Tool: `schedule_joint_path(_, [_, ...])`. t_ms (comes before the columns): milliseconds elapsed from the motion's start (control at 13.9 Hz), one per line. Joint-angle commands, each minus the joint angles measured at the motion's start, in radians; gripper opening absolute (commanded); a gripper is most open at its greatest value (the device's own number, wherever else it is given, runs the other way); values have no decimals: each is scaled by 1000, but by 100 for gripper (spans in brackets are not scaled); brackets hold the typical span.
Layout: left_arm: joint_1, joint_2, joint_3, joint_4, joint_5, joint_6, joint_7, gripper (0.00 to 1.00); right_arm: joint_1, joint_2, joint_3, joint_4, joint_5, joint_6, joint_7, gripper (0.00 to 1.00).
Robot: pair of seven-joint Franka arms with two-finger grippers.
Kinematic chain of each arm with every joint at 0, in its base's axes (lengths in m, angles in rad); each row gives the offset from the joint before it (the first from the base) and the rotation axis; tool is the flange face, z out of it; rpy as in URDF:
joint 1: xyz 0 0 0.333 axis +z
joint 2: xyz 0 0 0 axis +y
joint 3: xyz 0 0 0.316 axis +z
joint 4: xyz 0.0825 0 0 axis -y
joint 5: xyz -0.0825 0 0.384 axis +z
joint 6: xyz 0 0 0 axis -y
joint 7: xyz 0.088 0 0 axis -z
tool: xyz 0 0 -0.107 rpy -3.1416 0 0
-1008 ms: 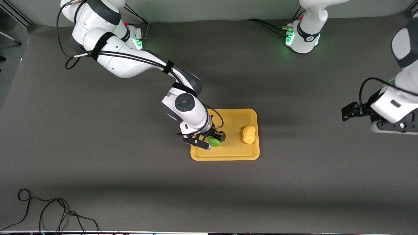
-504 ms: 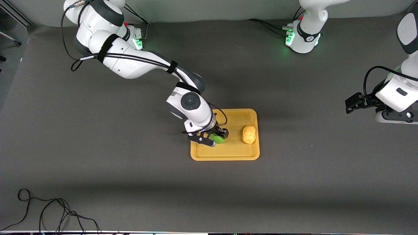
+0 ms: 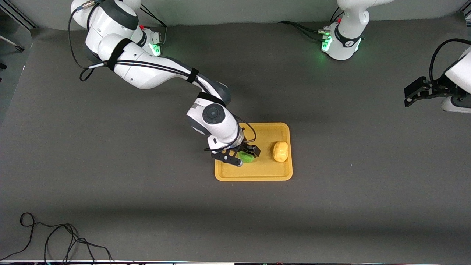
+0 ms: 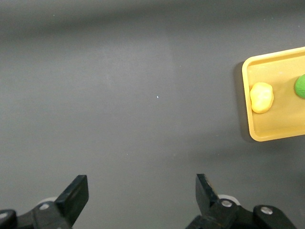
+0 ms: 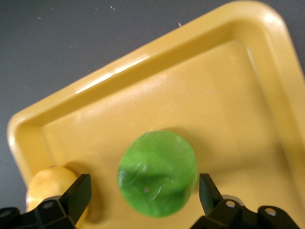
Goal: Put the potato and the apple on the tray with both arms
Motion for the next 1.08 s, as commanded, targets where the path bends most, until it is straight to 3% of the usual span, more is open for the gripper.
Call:
schedule_joint_path(0, [-5, 12, 15, 1, -10, 3, 21, 100, -78, -127, 41, -65, -20, -134, -46, 100])
schedule_joint_path(144, [-6, 16, 15, 1, -4, 15, 21, 100, -130, -214, 52, -107, -11, -243, -142, 100])
schedule_joint_path(288, [-3, 8, 17, 3, -12, 11, 21, 100, -164, -296, 47, -101, 62, -401, -315, 100])
schedule_joint_path(504, [-8, 22, 15, -5, -12, 52, 18, 100, -208, -417, -32, -81, 220, -578, -549, 100])
schedule_joint_path(576, [-6, 23, 15, -6, -12, 60, 20, 100, -213, -464, -86, -86, 298, -590, -604, 100])
schedule_joint_path(792, [-6, 23, 15, -29, -12, 98, 20, 100, -204, -600, -331, -92, 543, -662, -884, 100])
schedule_joint_path(1008, [-6, 23, 15, -32, -12, 89, 20, 100, -202, -716, -537, -95, 653, -757, -1068, 100])
